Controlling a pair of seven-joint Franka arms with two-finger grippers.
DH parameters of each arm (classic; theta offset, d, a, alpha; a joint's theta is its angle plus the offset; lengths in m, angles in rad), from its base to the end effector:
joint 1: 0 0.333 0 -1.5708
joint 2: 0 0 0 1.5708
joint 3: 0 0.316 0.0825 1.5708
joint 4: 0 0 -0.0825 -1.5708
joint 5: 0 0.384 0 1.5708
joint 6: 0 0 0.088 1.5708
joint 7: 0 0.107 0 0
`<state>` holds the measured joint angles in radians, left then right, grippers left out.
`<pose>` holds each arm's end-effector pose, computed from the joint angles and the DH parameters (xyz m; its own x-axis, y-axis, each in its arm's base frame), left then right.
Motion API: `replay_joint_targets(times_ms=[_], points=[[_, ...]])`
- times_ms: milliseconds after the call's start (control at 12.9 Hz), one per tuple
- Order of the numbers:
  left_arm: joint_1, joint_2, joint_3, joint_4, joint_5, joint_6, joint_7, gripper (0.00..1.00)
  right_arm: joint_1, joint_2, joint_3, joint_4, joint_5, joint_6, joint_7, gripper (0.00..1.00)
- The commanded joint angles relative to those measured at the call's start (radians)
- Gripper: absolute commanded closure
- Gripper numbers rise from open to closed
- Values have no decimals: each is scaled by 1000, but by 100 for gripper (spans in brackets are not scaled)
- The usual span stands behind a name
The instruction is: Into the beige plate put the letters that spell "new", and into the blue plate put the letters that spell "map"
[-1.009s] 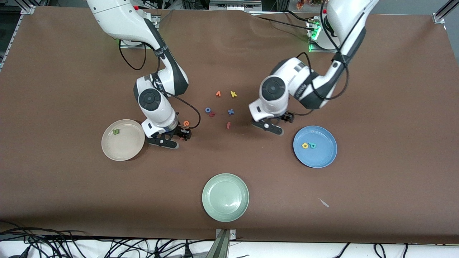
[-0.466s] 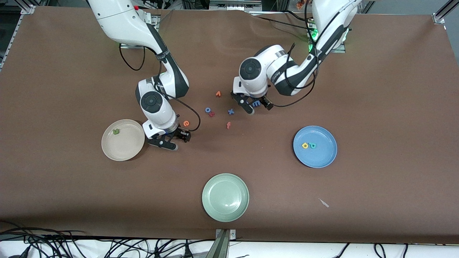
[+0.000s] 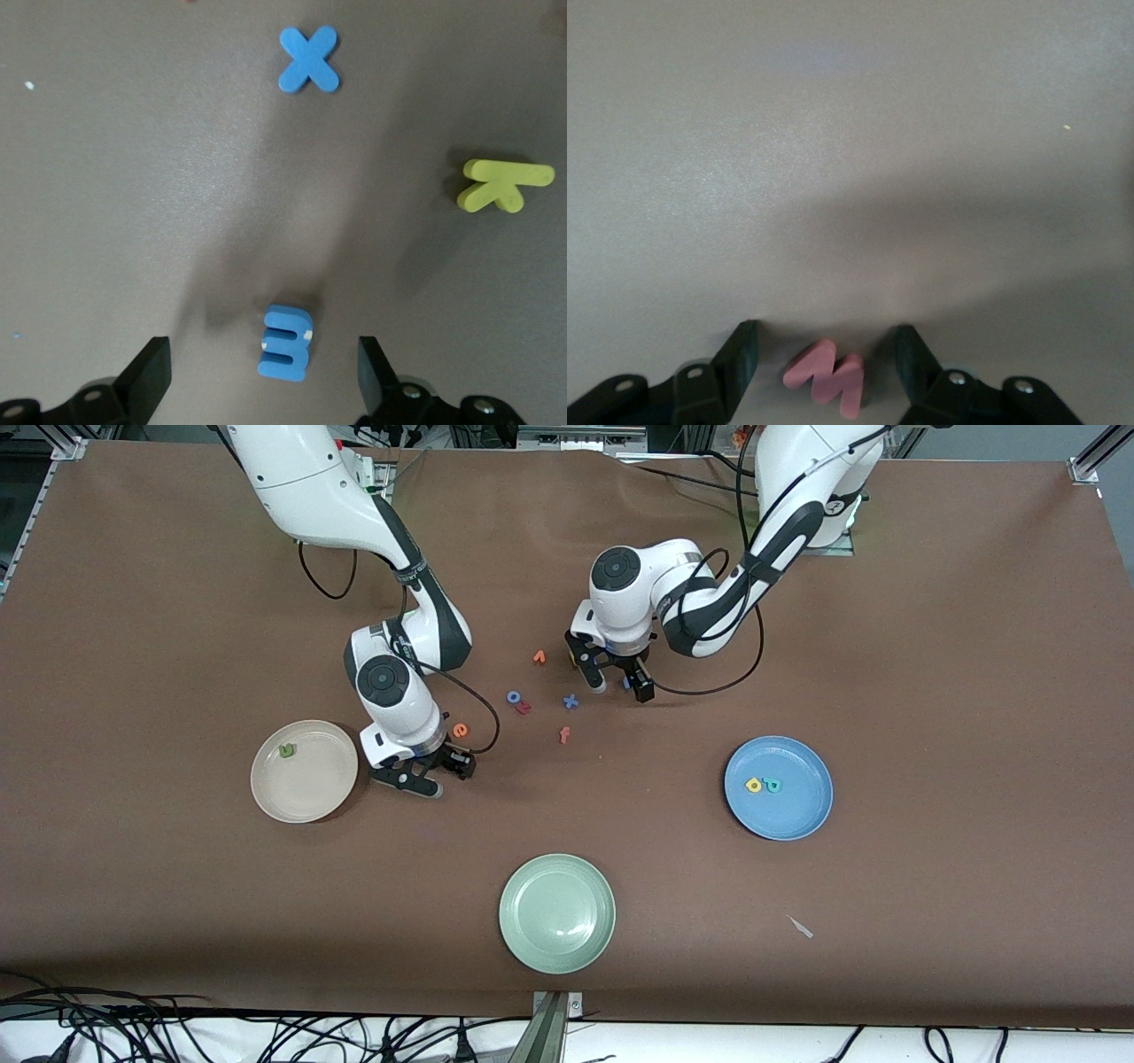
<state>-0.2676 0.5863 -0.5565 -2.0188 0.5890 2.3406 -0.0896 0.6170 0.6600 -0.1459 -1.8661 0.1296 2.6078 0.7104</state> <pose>0.4033 -0.4221 0.1839 0.4310 -0.8933 -0.1274 -0.9023 -0.4250 -0.0727 0.5740 0.2950 0.1708 0.9476 -0.3095 0.0787 -0.3063 -0.9506 -0.0498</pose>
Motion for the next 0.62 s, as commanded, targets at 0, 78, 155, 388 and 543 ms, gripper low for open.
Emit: replay_joint_targets(times_ms=[0,78,155,388,543], points=[[2,7,-7,-11,38,17,19,9,27,-23,-3,-44,21,9,37,28],[2,9,-7,-11,64,17,19,10,30,-25,-3,-47,21,9,40,28],[4,9,-7,-15,83,17,19,12,32,-32,-3,-50,21,6,38,28],[4,39,-7,-26,187,16,21,41,32,-57,-3,-74,21,6,37,35],[-1,38,-8,-17,221,16,21,84,32,-65,-3,-85,21,6,24,43]])
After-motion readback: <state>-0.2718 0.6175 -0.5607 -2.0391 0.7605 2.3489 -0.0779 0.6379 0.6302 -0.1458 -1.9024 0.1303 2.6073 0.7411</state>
